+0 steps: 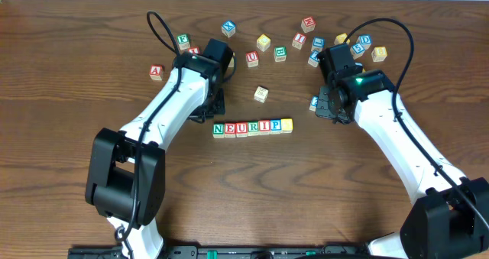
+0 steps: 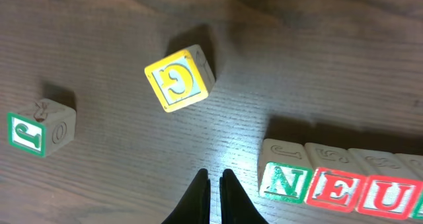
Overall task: Spell out NEURIPS
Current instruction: 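Lower the left gripper beside the left end of the letter row, then push the letter row rightward with the left gripper against the N block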
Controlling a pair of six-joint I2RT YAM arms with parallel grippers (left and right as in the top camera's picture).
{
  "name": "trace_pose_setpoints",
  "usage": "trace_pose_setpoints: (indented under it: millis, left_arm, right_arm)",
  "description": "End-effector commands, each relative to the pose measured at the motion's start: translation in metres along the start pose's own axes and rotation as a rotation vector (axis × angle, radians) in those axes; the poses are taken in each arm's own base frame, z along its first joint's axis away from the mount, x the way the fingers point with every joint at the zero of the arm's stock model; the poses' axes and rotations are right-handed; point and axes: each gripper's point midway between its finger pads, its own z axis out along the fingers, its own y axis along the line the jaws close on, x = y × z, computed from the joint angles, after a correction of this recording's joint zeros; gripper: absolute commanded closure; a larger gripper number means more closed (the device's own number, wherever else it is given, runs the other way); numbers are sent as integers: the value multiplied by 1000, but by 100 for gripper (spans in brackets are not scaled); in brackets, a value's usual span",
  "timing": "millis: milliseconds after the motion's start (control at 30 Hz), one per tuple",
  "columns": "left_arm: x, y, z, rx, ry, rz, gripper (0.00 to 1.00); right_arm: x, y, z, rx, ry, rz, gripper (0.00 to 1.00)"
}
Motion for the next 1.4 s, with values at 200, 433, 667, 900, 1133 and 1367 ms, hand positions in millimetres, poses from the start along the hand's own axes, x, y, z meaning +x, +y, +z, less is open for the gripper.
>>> trace_pose_setpoints:
  millis: [200,433,667,900,1133,1367]
  left_arm:
    - [16,7,10,-25,38,-13,93]
    - [22,-5,11,42,69,-13,92]
    - [29,-3,17,35,86,-11,92]
    - [36,-2,29,31,94,-9,92]
    - [36,-4,37,41,84,-11,93]
    - [34,-6,42,50,65,-5,93]
  right_arm:
    - [-4,-6,-4,15,-21,10,99]
    - [-4,-6,-4,16,-19,9,99]
    - [-4,-6,-4,17,-18,9,99]
    - [-4,-6,-4,16,-19,9,99]
    - [-4,-6,-4,16,-19,8,99]
    - [-4,-6,-4,16,-19,9,99]
